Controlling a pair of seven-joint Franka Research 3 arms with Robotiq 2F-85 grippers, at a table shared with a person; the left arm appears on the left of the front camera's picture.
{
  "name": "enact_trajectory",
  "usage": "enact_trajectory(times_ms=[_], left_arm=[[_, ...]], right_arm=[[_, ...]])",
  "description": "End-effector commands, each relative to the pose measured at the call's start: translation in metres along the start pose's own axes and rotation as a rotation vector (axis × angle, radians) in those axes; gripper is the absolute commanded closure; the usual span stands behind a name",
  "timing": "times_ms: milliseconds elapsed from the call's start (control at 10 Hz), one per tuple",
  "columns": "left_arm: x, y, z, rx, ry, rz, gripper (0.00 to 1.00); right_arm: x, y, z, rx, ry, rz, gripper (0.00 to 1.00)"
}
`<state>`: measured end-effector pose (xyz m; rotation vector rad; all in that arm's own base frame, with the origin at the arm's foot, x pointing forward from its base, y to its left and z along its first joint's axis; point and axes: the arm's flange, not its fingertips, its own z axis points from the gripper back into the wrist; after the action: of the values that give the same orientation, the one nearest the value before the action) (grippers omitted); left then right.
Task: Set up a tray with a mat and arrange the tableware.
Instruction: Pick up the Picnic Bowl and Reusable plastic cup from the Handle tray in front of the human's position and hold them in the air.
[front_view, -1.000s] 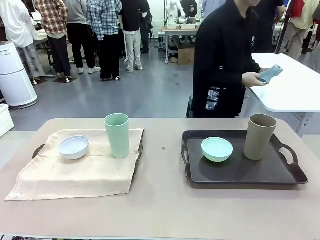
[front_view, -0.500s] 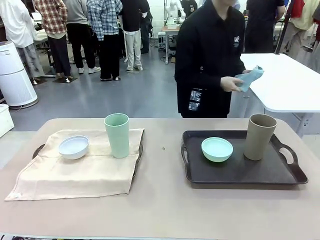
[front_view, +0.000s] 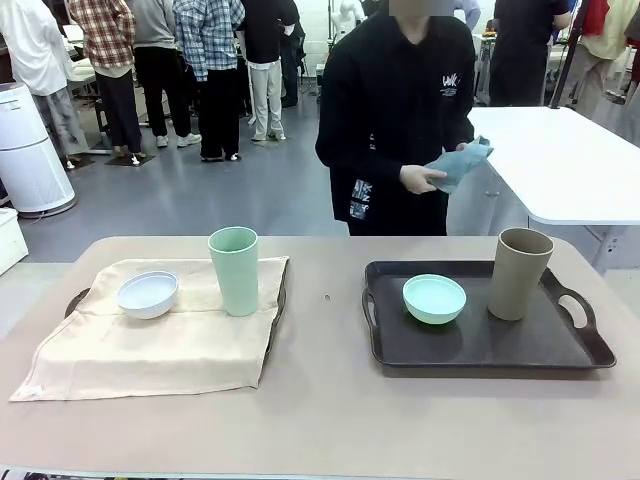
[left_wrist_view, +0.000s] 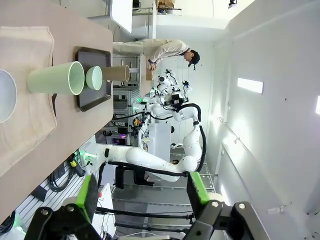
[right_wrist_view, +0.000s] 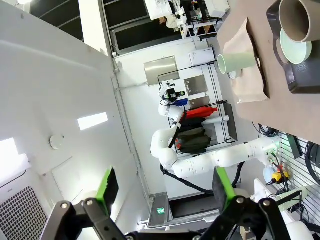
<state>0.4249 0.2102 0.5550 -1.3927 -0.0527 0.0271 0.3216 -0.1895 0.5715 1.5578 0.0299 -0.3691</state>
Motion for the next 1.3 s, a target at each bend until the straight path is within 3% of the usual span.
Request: enact_trajectory(times_ms=[0,1200], left_arm=[[-0.0041,-0.0014,-0.0008,0.024,-0.003,0.000,0.06],[-0.0041,-0.0014,-0.0008,0.024,-0.003,0.000,0.06]], right_arm=[[0.0009,0.0004,0.0006,0.021,0.011,0.010,0.00],[0.0009,0.0004,0.0006,0.021,0.011,0.010,0.00]])
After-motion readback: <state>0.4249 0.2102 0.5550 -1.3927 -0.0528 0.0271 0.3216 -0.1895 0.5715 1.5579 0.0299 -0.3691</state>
